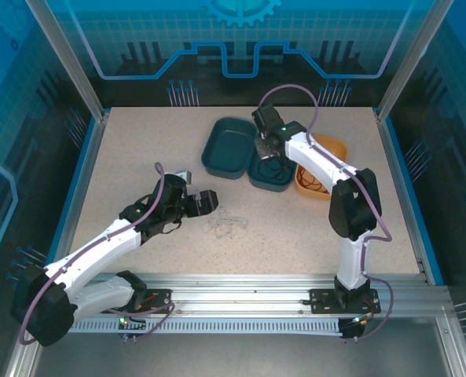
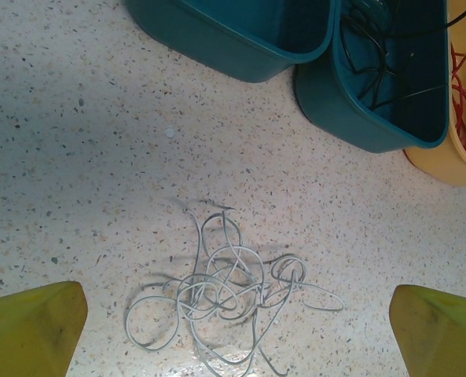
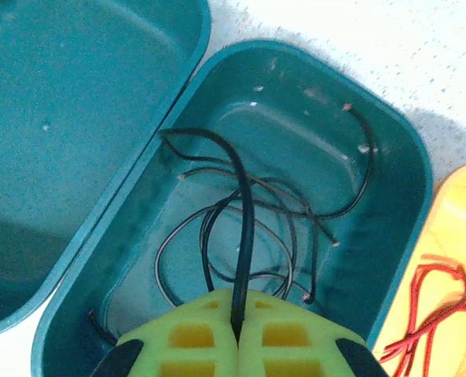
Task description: Untangle the cables
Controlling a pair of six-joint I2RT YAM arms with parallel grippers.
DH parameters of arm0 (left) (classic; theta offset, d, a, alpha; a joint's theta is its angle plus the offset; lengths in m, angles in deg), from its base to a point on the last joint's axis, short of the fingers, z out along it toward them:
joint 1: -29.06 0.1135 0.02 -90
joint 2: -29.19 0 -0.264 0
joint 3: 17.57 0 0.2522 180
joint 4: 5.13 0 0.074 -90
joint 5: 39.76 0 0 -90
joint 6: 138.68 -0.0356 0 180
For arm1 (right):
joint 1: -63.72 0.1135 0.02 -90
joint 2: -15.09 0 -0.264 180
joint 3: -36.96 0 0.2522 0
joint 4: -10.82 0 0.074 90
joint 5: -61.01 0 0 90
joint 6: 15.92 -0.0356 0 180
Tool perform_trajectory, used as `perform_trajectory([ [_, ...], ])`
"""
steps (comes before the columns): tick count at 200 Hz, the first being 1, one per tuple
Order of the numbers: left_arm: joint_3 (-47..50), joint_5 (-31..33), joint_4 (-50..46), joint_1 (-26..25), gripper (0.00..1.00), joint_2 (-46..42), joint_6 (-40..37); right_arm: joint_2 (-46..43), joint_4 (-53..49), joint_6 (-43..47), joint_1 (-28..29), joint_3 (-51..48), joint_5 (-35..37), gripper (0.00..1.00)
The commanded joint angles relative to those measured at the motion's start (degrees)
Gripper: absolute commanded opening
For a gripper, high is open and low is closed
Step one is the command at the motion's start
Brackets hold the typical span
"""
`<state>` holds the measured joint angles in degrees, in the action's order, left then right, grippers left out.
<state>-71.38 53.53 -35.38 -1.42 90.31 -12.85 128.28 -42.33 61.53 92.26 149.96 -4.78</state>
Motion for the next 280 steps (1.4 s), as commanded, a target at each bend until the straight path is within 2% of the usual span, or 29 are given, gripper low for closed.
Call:
perform_trajectory([
  [1, -1.0, 0.6, -1.2, 0.4, 0.99, -0.3, -0.9, 0.8, 1.1, -0.5, 1.2, -1.9, 0.6, 0.00],
  [48, -1.2, 0.0, -1.6, 0.6, 0.99, 0.0, -0.7, 0.1, -0.6, -5.5, 1.8, -6.0, 0.2, 0.00],
  [100, -1.1, -1.0, -1.5, 0.7, 0.99, 1.1, -0.4, 0.2, -5.0, -11.1, 1.6, -7.3, -3.5, 0.00],
  [127, -1.3, -2.1, -1.3, 0.7, 0.99, 2.3, -0.3, -0.4, -4.8, -13.3, 1.0, -8.6, -7.8, 0.00],
  [175, -2.2, -3.6, -1.0, 0.8, 0.99, 3.9, 0.4, 2.0, -8.1, -15.4, -1.2, -8.2, -7.8, 0.01],
  [221, -2.2, -4.3, -0.8, 0.8, 0.99, 4.0, 0.7, -0.1, -8.5, -14.1, -1.5, -8.1, -6.8, 0.18],
  [250, -2.2, -4.5, -0.4, 0.8, 0.99, 4.1, 0.6, -4.0, -8.3, -13.2, -1.2, -8.6, -6.7, 0.33],
  [280, -2.7, -4.7, -0.6, 0.8, 0.99, 4.6, 0.1, -8.6, -8.1, -13.2, -0.7, -10.0, -6.5, 0.42],
])
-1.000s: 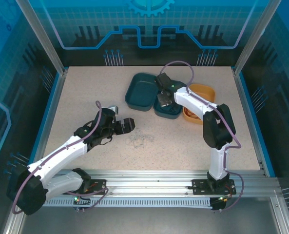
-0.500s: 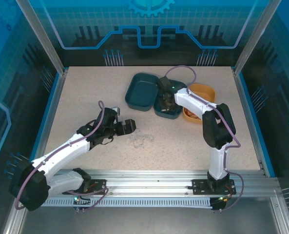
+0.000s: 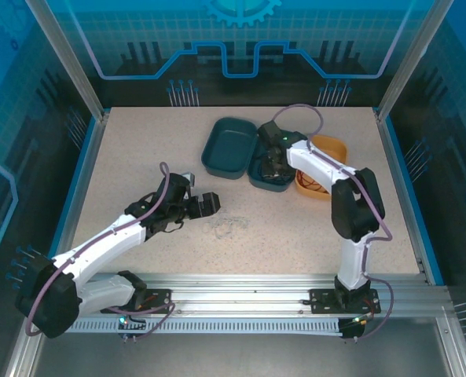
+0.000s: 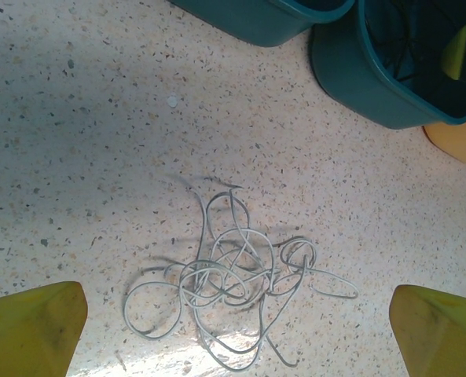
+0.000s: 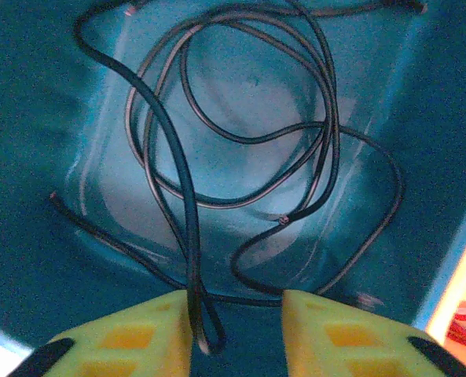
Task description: Untangle the cables
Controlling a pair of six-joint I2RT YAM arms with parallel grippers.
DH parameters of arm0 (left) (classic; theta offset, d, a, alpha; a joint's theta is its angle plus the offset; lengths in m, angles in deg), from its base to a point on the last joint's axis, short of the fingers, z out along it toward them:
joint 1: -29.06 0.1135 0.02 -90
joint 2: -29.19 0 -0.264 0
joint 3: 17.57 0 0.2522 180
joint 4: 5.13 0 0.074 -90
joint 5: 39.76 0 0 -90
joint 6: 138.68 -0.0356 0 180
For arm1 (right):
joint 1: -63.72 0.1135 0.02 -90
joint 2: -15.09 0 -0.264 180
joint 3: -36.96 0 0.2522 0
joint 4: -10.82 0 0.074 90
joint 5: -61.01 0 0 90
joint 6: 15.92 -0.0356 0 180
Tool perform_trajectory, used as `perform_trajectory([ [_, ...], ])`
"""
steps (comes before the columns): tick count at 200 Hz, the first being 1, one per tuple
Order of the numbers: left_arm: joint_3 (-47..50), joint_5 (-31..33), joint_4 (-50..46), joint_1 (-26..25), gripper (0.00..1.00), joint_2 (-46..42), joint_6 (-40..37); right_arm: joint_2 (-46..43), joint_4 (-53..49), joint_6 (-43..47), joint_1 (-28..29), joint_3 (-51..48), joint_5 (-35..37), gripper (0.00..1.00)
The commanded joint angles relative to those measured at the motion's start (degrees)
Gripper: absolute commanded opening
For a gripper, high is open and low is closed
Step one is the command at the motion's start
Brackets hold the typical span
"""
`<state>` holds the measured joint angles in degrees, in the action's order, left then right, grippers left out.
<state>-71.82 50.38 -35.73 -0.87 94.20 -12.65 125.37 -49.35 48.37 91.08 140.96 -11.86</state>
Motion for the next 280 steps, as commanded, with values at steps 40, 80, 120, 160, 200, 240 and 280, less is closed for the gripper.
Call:
perform_trajectory([
  [40, -3.4, -2.1, -1.2, 0.4, 0.99, 2.4, -0.5, -12.3, -0.1, -0.7, 2.4, -4.2, 0.3, 0.44],
  [80, -4.9, -3.5, -2.1, 0.5, 0.99, 5.7, -0.4, -20.6, 2.8, -4.0, 6.8, -11.9, 0.1, 0.45],
  [120, -6.7, -4.5, -3.0, 1.0, 0.93, 11.2, -0.5, -27.7, 7.4, -10.9, 12.5, -23.0, -2.4, 0.46],
  [160, -8.2, -6.5, -2.6, 1.4, 0.77, 16.7, -0.9, -30.4, 11.9, -17.9, 20.3, -30.5, -1.1, 0.50],
  [200, -8.5, -8.8, -2.8, 1.9, 0.70, 19.1, -0.4, -27.6, 15.8, -20.0, 24.0, -32.0, -2.3, 0.50],
  [240, -7.2, -9.5, -1.6, 2.0, 0.65, 19.4, 1.4, -20.1, 14.4, -16.5, 27.3, -28.0, -3.1, 0.47],
  [280, -6.5, -9.4, -0.8, 2.0, 0.60, 19.9, 1.8, -14.4, 11.1, -14.6, 28.7, -24.3, 0.9, 0.45],
])
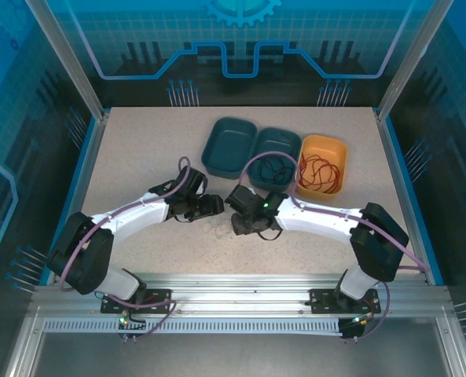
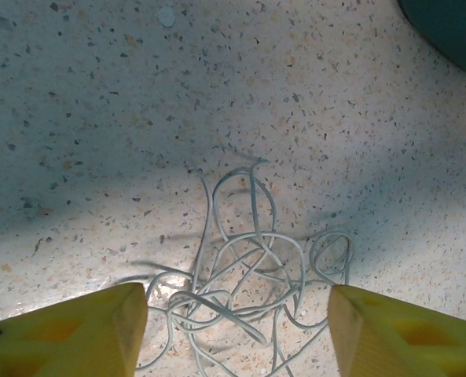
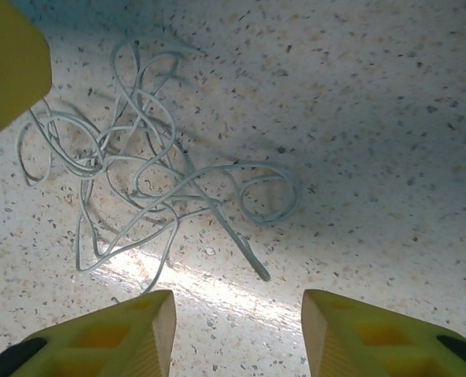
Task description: Untangle the cables
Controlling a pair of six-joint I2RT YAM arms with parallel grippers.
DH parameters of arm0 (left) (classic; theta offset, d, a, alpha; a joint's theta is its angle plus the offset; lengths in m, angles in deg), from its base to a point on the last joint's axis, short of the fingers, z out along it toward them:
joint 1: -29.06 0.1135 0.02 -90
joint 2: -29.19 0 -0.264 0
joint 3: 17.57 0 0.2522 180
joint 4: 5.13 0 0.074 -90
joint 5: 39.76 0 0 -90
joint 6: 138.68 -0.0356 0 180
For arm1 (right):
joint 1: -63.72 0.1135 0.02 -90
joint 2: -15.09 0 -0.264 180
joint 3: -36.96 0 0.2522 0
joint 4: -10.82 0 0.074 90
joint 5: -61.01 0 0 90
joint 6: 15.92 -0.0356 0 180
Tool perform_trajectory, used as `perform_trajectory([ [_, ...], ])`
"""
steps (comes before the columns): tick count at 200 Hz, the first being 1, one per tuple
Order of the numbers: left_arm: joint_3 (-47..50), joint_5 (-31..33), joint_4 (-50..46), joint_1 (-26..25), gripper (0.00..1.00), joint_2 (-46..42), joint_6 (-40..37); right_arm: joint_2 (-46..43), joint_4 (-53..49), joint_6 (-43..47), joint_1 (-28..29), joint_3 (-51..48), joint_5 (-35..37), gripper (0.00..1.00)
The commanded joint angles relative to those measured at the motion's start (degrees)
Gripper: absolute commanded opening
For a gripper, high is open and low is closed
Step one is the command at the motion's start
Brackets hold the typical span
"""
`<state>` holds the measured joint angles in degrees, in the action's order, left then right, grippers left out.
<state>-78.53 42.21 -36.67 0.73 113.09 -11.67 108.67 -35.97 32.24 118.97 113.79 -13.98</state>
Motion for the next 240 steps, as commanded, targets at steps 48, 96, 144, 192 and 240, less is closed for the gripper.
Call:
perform_trajectory([
  [48, 1.1, -2.1, 1.5, 0.4, 0.51, 2.2, 1.7, 5.4, -1.5, 2.6, -0.4, 4.1, 4.2, 0.35],
  [96, 3.0, -2.5, 2.7, 0.4, 0.31, 1.5, 2.5, 3.8, 0.5, 1.7, -1.2, 2.0, 2.2, 0.02],
  [144, 3.0, -0.8, 2.2, 0.4, 0.00, 0.5, 3.0, -4.8, -2.1, 0.3, -1.3, -1.4, 6.1, 0.00],
  [192, 1.2, 8.2, -2.4, 0.4, 0.00, -5.2, 1.5, -15.4, -12.1, -3.5, -1.5, -3.6, 14.3, 0.00],
  [240, -0.7, 14.3, -6.6, 0.4, 0.00, -10.6, -1.2, -27.4, -17.0, -5.8, -3.9, -7.3, 17.5, 0.00],
])
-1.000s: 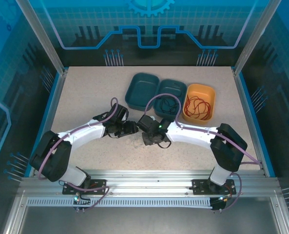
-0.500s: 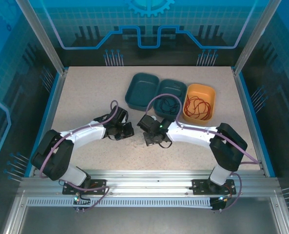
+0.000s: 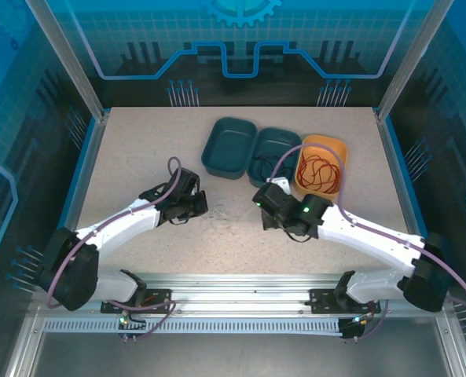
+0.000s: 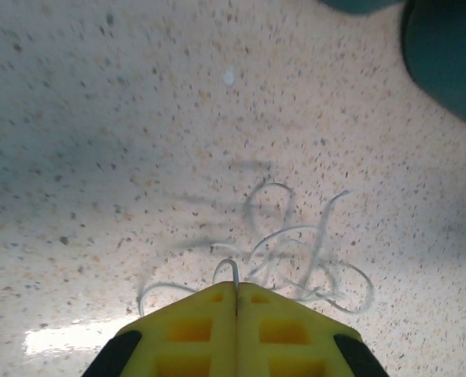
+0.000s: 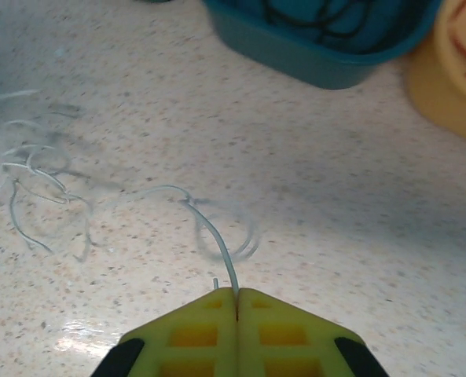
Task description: Untangle the cables
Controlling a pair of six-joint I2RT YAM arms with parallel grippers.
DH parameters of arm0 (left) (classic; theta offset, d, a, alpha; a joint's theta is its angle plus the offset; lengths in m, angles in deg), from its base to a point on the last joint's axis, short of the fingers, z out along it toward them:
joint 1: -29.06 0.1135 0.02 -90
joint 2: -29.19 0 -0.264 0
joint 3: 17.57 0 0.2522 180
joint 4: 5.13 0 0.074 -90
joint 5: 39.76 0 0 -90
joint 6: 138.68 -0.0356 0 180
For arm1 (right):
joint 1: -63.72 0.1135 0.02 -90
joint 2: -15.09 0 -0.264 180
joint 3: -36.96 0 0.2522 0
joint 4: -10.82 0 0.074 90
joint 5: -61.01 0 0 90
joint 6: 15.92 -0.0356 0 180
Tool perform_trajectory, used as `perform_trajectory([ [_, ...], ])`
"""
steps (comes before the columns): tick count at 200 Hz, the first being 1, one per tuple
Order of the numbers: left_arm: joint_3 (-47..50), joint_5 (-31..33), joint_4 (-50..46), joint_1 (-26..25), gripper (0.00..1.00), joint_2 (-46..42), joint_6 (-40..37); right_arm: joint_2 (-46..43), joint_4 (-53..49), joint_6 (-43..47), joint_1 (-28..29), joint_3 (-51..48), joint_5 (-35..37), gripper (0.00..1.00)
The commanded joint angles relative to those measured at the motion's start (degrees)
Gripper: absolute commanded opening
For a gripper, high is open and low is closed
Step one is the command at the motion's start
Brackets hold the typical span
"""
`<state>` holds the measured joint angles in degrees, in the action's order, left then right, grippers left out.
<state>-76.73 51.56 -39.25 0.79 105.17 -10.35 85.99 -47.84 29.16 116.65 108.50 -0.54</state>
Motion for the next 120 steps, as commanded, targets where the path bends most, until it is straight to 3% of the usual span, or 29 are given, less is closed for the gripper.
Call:
perform_trajectory([
  [1, -2.5, 5.0, -4.0, 0.4, 0.00, -2.7, -2.5, -5.0, -5.2, -2.8, -1.6, -2.1, 4.1, 0.00],
  [42, -2.2, 6.1, -4.8, 0.4, 0.00, -3.8, -3.0, -14.2, -6.4, -3.2, -5.1, -5.2, 3.2, 0.00],
  [67, -1.9, 0.7, -2.0, 0.3, 0.00, -3.9, -4.8, -17.6, -6.7, -2.3, -6.1, -5.5, 1.5, 0.00],
  [96, -1.2, -8.7, 3.3, -0.1, 0.23, -3.7, -5.2, -19.4, -5.4, -0.3, -6.2, -4.5, -1.0, 0.00],
  [120, -1.7, -11.3, 3.9, -1.0, 0.44, -3.9, -6.6, -19.4, -2.7, 2.1, -6.4, -3.7, -5.8, 0.00],
])
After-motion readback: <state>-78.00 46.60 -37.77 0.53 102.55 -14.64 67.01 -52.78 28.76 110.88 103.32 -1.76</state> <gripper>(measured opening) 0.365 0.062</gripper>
